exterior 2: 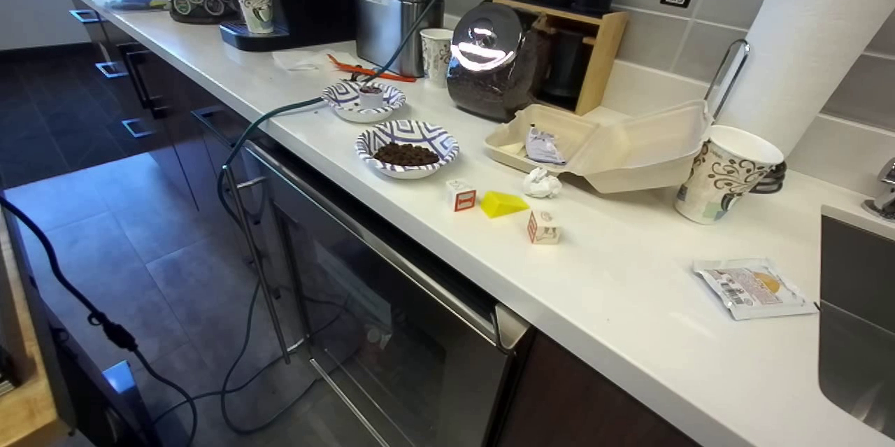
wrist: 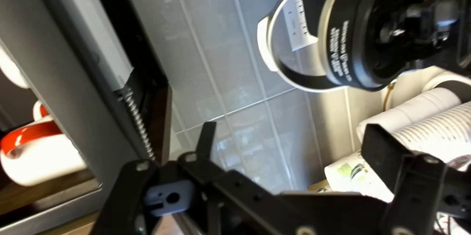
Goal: Open the top of the coffee maker
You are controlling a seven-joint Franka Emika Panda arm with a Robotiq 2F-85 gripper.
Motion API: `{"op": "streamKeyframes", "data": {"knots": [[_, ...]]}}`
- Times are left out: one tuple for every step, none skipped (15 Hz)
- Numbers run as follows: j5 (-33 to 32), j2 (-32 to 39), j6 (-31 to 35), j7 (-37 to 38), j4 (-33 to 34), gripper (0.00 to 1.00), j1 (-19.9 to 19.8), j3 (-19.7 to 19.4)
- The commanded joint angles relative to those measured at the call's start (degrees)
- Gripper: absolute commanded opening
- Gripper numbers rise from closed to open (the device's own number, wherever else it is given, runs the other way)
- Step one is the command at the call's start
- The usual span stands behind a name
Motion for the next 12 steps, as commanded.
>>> {"op": "streamKeyframes", "data": {"knots": [[9.7,-4.4,10.0,-1.4,-9.8,1.0,-0.7,-6.7],[11.1,-5.0,15.3,-0.2,-12.2,1.0,-1.6,-8.9],[10.2,-5.7,20.2,3.7,-14.5,1.0,-4.8,-8.5],[9.3,-6.0,25.0,6.3,-16.3,1.0,-5.8,-10.1],[7.3,-6.6,30.1,9.8,-18.3,1.0,-7.3,-11.5],[7.9,-7.3,35.3,10.7,-21.0,1.0,-8.9,-13.4],[10.3,-7.6,36.2,9.6,-24.6,1.0,-10.0,-14.6],[10.9,-8.5,36.9,9.3,-27.9,1.0,-11.1,-15.8],[10.3,-9.3,37.0,10.0,-31.2,1.0,-12.0,-17.0],[10.1,-10.0,37.3,10.3,-34.5,1.0,-13.0,-18.1],[10.3,-11.1,37.6,10.9,-38.2,1.0,-13.8,-19.1],[9.8,-12.4,37.8,13.0,-41.4,1.0,-14.6,-20.0]]}}
